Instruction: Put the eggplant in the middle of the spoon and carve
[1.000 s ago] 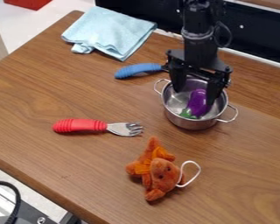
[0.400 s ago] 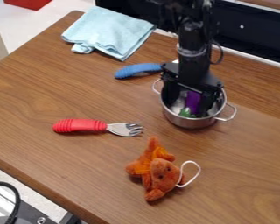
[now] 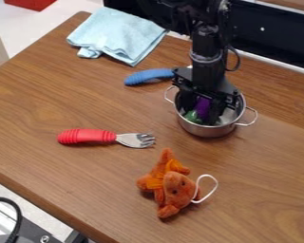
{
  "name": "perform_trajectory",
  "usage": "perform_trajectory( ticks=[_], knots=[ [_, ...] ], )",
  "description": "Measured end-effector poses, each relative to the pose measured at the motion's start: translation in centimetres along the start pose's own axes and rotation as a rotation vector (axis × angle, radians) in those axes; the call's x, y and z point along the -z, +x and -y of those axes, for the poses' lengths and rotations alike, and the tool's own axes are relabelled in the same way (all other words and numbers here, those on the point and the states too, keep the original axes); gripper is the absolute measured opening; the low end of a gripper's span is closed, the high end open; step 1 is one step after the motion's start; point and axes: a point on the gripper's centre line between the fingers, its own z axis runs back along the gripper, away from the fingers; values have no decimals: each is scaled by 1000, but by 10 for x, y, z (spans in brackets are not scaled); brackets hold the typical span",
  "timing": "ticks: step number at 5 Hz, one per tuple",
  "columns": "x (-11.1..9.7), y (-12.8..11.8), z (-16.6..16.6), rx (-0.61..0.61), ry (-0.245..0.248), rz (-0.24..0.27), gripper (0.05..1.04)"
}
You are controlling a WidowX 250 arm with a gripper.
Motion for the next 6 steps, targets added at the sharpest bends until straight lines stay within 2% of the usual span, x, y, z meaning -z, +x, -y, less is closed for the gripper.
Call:
perform_trajectory(
  ticks=[2,3,4,5,6],
  knots=[
    [-8,-8,0,-15,-22,-45,630],
    [-27,-7,-1,-26,-44,-29,630],
    [-37,-5,-1,-37,-52,-10,630],
    [-53,-2,-4,-35,-56,34,630],
    [-73,-7,-9,-42,-82,75,630]
  ],
)
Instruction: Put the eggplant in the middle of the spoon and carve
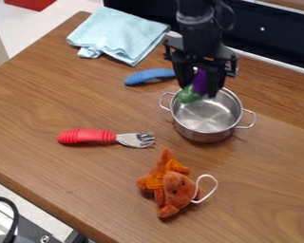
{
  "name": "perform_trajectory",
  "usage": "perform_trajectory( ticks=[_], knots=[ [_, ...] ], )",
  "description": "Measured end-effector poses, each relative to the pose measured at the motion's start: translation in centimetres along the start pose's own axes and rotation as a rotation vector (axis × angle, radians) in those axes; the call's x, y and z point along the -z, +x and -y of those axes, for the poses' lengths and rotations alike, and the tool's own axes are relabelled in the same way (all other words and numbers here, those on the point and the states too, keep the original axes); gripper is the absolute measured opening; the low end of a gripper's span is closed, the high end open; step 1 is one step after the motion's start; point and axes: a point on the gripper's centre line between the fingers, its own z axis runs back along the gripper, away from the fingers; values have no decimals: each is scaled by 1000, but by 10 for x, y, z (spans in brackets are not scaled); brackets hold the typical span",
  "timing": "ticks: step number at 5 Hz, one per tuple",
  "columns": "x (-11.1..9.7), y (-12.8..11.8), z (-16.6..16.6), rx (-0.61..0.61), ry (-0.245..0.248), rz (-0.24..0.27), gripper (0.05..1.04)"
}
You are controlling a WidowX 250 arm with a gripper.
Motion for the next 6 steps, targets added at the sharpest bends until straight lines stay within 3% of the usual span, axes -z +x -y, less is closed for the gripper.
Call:
perform_trajectory(
  ticks=[1,3,4,6],
  knots=[
    [-7,-5,-13,-2,14,5,630],
    [-1,-35,-55,67,71,-27,630],
    [5,-50,-81,53,65,-32,630],
    [38,-56,-111,43,122,-18,630]
  ],
)
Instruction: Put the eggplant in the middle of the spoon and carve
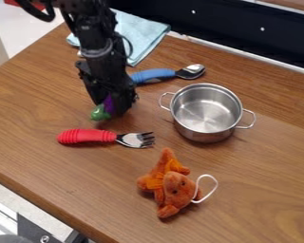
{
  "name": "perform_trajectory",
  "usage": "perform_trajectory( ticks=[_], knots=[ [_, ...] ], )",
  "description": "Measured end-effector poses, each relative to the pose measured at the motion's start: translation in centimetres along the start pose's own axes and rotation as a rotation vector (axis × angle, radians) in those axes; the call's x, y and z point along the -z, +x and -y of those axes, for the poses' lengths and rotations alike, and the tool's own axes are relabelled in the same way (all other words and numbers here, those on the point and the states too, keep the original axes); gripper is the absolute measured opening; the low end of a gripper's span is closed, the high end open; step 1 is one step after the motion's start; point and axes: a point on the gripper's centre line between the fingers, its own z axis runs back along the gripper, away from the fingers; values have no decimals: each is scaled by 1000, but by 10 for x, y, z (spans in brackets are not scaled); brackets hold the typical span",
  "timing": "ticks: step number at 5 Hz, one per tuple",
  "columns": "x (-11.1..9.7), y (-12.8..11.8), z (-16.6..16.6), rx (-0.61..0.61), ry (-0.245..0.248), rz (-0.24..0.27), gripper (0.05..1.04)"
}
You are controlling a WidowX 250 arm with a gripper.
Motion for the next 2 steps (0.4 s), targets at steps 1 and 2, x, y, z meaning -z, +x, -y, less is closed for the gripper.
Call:
perform_trajectory(
  ticks=[1,2],
  knots=[
    [10,4,-7,-20,-31,-24,630],
    [11,6,-11,-26,-16,-31,680]
  ],
)
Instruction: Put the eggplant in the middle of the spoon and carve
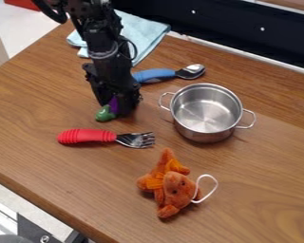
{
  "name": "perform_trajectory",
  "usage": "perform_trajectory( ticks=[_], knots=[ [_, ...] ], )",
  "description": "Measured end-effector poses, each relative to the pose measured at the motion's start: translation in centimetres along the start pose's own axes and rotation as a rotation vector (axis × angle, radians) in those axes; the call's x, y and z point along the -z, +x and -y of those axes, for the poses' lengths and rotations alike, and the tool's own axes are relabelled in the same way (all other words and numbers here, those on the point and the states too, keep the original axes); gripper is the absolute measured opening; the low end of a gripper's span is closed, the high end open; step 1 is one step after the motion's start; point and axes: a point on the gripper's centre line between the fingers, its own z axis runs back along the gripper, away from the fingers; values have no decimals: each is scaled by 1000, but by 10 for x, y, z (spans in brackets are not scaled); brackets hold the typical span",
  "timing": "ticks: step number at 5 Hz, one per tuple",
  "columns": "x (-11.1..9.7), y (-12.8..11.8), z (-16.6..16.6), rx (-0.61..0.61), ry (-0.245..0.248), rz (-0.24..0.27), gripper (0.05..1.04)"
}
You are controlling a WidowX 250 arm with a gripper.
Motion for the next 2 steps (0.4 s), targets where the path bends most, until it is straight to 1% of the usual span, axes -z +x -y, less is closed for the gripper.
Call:
perform_trajectory(
  ticks=[1,2],
  knots=[
    [-1,-1,0,-13,-7,-22,944],
    [-6,3,-2,-23,-17,-34,1000]
  ],
)
